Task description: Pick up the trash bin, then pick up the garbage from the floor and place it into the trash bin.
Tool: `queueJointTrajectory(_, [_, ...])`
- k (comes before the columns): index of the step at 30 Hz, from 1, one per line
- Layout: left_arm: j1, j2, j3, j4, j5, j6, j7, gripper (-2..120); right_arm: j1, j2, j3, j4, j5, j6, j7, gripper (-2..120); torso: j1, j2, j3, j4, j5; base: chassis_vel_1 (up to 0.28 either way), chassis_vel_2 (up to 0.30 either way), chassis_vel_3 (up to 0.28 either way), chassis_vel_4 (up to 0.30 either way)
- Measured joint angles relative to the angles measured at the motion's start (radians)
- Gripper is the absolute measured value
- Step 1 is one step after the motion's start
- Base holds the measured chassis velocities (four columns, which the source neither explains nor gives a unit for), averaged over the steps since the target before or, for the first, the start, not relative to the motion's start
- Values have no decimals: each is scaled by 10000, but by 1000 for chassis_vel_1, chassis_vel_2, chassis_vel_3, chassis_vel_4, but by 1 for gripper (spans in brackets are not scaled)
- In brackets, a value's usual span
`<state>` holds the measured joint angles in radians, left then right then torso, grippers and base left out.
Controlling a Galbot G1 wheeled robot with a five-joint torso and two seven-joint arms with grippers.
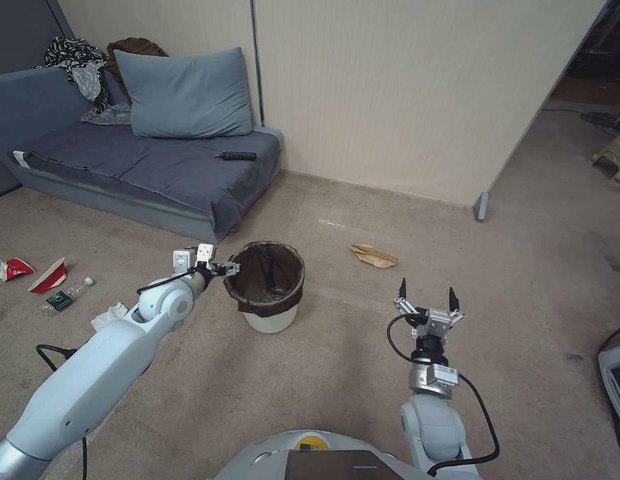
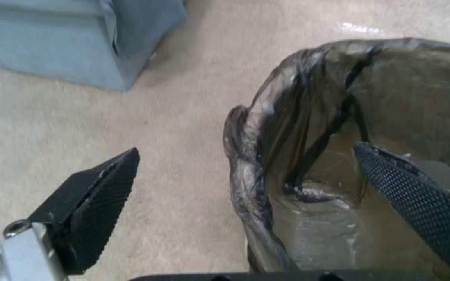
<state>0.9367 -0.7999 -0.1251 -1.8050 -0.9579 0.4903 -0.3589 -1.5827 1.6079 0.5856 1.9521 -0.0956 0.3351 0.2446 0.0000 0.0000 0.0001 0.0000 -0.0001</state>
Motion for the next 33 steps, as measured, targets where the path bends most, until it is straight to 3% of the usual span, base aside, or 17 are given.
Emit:
queueJointTrajectory(5, [-82, -1, 46, 41, -134, 157, -32, 100, 3, 1, -8, -5, -12, 0, 0, 100, 0, 0, 0, 1, 2, 0, 0, 0, 0])
queueJointTrajectory(10, [-659, -81, 387, 570, -883, 700, -264, 100, -4, 11, -57, -18, -60, 7, 2, 100, 0, 0, 0, 0, 1, 0, 0, 0, 0])
queueJointTrajectory(18, [-1193, -172, 725, 1070, -1523, 973, -304, 100, -35, 10, -110, -76, -100, 33, 4, 100, 0, 0, -1, -1, 1, 0, 0, 0, 0])
queueJointTrajectory(33, [-2245, -882, 1362, 2078, -2893, 1369, -903, 100, 18, 4, -169, -174, -129, 93, 64, 100, 0, 0, -1, 0, 1, 0, 0, 0, 0])
